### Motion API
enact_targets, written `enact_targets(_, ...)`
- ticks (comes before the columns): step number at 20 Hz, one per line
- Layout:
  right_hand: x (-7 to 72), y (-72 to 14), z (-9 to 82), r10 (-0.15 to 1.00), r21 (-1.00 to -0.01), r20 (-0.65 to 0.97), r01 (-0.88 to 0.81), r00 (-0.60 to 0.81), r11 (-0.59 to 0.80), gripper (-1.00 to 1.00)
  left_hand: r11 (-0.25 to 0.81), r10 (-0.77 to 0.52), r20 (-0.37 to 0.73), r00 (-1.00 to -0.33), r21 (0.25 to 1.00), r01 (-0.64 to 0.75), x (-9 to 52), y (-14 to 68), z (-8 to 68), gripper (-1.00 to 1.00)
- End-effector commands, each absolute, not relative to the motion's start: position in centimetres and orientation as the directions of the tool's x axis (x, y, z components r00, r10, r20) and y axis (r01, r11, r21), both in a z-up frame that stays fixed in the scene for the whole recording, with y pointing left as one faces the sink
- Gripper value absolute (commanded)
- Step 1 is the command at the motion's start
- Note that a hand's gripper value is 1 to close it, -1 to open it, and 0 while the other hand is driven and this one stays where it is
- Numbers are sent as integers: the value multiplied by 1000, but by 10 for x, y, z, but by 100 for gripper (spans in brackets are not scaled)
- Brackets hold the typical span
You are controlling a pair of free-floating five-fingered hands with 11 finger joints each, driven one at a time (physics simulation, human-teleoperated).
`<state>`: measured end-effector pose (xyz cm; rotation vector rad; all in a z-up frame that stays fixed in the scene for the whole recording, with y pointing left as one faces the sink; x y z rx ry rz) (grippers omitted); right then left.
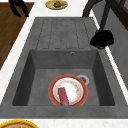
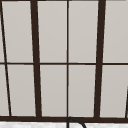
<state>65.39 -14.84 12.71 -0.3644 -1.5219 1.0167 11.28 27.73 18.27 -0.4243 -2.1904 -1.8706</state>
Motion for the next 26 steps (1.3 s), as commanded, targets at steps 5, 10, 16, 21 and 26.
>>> enact_targets(5, 650, -189, 83, 630, -679, 734, -261, -255, 686, 100, 143, 70, 356, -932, 921, 363, 113, 277, 183, 0)
enact_targets(10, 643, -190, 77, 542, -610, 785, -221, -299, 761, 100, 143, 70, 356, -932, 921, 363, 113, 277, 183, 0)
enact_targets(16, 638, -187, 76, 531, -600, 783, -167, -323, 783, 100, 143, 70, 356, -932, 921, 363, 113, 277, 183, 0)
enact_targets(21, 637, -187, 73, 511, -584, 789, -159, -340, 796, 100, 143, 70, 356, -932, 921, 363, 113, 277, 183, 0)
enact_targets(26, 656, -168, 94, 528, -606, 784, -218, -327, 765, -100, 143, 70, 356, -932, 921, 363, 113, 277, 183, 0)
